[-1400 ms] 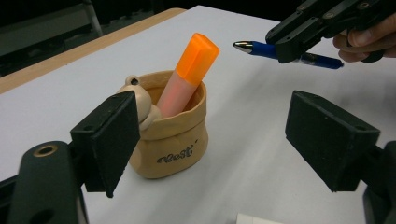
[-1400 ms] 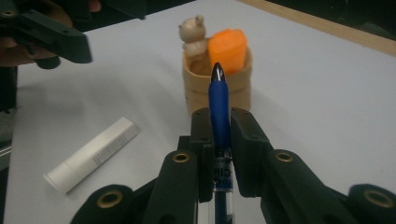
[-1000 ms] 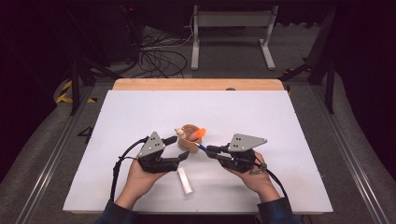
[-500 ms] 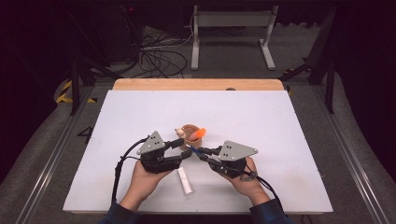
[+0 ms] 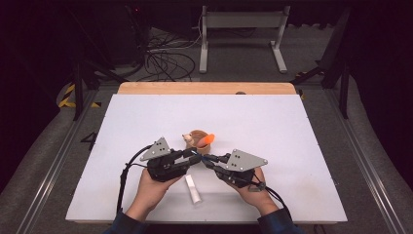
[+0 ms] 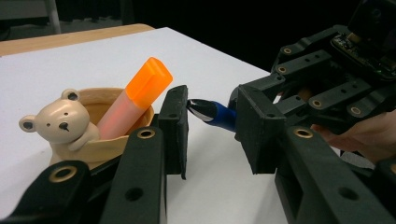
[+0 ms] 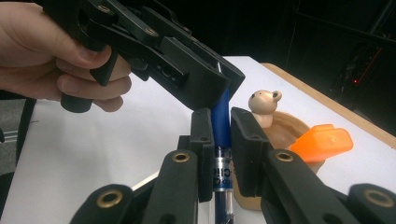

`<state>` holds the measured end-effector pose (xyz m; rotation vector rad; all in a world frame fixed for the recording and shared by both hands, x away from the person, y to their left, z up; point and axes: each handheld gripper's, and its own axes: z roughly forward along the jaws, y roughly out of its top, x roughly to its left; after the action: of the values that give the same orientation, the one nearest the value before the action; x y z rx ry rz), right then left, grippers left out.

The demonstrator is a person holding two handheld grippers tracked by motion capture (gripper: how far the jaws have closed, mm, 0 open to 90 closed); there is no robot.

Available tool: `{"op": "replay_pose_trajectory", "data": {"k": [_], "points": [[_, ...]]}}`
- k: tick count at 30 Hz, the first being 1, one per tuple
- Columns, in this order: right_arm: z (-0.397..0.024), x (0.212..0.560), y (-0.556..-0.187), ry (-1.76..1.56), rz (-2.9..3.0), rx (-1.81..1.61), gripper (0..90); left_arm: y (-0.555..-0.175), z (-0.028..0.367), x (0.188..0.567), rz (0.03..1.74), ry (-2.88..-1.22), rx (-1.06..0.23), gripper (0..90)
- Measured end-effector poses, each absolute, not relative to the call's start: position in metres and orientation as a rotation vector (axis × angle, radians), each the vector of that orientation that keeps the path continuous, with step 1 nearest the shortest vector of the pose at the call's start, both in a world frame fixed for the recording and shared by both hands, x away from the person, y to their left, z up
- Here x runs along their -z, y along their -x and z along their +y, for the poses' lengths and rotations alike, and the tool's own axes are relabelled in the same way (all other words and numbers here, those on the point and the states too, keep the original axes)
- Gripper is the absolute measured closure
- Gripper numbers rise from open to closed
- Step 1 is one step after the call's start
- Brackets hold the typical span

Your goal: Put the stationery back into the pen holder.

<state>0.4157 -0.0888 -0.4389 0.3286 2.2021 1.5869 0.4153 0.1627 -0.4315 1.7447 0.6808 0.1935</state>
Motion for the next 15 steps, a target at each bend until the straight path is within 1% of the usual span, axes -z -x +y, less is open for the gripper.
{"op": "replay_pose_trajectory", "data": {"k": [9, 15], "points": [[-0.0851, 0.4413, -0.4141, -0.300, 2.208, -1.539, 80.1, -0.4133, 0.1631, 0.4299, 0.655, -1.733, -0.161, 77.9], [-0.0824, 0.4407, -0.4120, -0.276, 2.200, -1.505, 79.8, -0.4125, 0.1628, 0.4287, 0.642, -1.739, -0.158, 79.7]]}}
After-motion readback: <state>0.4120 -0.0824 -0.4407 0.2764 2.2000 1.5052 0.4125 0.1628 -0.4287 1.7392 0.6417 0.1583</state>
